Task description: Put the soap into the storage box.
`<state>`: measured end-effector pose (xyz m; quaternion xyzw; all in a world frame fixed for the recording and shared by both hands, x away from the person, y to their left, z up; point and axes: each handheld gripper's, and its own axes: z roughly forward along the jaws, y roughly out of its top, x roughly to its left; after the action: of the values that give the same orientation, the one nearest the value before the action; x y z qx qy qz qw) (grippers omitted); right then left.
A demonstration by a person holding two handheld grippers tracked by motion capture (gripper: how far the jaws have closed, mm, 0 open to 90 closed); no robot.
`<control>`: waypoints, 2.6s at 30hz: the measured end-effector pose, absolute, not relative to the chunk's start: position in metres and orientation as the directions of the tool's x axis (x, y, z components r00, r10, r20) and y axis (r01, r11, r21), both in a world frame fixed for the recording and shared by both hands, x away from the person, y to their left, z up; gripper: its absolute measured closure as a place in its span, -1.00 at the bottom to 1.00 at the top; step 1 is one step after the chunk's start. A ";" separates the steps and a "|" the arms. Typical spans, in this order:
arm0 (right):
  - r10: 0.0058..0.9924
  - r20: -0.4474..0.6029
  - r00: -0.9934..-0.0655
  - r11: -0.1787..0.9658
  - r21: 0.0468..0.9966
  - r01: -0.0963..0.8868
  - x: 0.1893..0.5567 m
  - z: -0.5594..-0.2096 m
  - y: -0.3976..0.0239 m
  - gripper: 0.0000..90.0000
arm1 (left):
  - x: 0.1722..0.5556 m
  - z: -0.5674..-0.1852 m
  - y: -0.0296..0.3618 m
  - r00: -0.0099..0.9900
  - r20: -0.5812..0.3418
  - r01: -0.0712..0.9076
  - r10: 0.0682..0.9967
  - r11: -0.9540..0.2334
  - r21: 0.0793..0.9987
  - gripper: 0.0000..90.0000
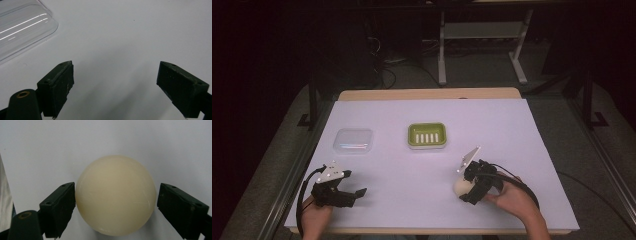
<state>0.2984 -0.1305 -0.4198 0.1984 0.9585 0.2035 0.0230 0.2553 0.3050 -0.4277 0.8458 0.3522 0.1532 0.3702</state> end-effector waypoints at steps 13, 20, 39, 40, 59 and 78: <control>0.381 0.011 -0.924 0.856 0.372 0.358 0.298 -0.424 -0.125 -0.67 | 0.256 -0.428 0.305 0.709 0.001 0.478 0.705 -0.481 0.735 -0.70; 0.384 0.005 -0.923 0.858 0.367 0.359 0.299 -0.424 -0.125 -0.66 | 0.256 -0.428 0.304 0.710 -0.005 0.482 0.704 -0.480 0.733 -0.70; 0.366 0.010 -0.931 0.869 0.355 0.345 0.298 -0.425 -0.121 -0.48 | 0.256 -0.429 0.305 0.708 -0.020 0.491 0.706 -0.471 0.733 -0.70; 0.365 0.006 -0.931 0.870 0.354 0.343 0.297 -0.425 -0.121 -0.48 | 0.256 -0.429 0.305 0.708 -0.020 0.490 0.706 -0.470 0.734 -0.70; 0.384 0.041 -0.922 0.853 0.366 0.372 0.302 -0.421 -0.125 -0.47 | 0.256 -0.430 0.308 0.715 -0.074 0.495 0.695 -0.428 0.756 -0.70; 0.386 0.093 -0.918 0.822 0.417 0.388 0.330 -0.399 -0.128 -0.47 | 0.256 -0.430 0.309 0.714 -0.078 0.492 0.696 -0.419 0.763 -0.70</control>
<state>0.3295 -0.1283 -0.3992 0.2030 0.9543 0.2192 -0.0023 0.2561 0.3090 -0.4299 0.8328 0.3564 0.1259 0.4043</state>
